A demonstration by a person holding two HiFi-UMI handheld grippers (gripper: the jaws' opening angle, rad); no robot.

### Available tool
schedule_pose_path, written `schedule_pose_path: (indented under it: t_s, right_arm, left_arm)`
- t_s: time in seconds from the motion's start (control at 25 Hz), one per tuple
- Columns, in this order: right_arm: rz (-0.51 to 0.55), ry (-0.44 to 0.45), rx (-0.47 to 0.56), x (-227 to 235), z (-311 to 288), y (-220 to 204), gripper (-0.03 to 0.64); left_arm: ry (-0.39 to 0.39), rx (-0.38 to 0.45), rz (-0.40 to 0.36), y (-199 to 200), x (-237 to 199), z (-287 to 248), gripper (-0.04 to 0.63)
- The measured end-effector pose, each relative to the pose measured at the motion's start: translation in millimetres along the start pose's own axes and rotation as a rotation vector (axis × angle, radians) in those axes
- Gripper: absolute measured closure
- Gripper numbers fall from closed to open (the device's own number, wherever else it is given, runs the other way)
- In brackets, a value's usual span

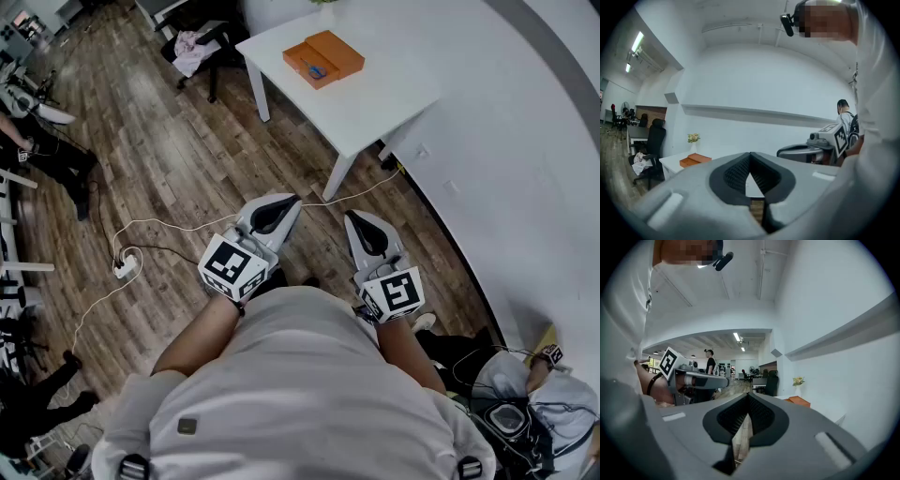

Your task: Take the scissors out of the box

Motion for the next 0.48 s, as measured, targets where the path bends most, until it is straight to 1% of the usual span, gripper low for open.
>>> schedule_pose_path:
  t_s: [0.48]
  right_arm:
    - [-0.027, 0.008, -0.013, 1, -20, -5, 0.606]
  left_arm:
    - [0.008, -0.005, 0.015, -2, -20, 0, 0.591]
Point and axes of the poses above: the fingertips, and each gripper's own axes: z backward along the fingers, x to its right, y out of its top, the point moved 10 cm from there along z, backward along the fingers, and after that the axes turned 7 degrees about z, right-handed, at the moved point
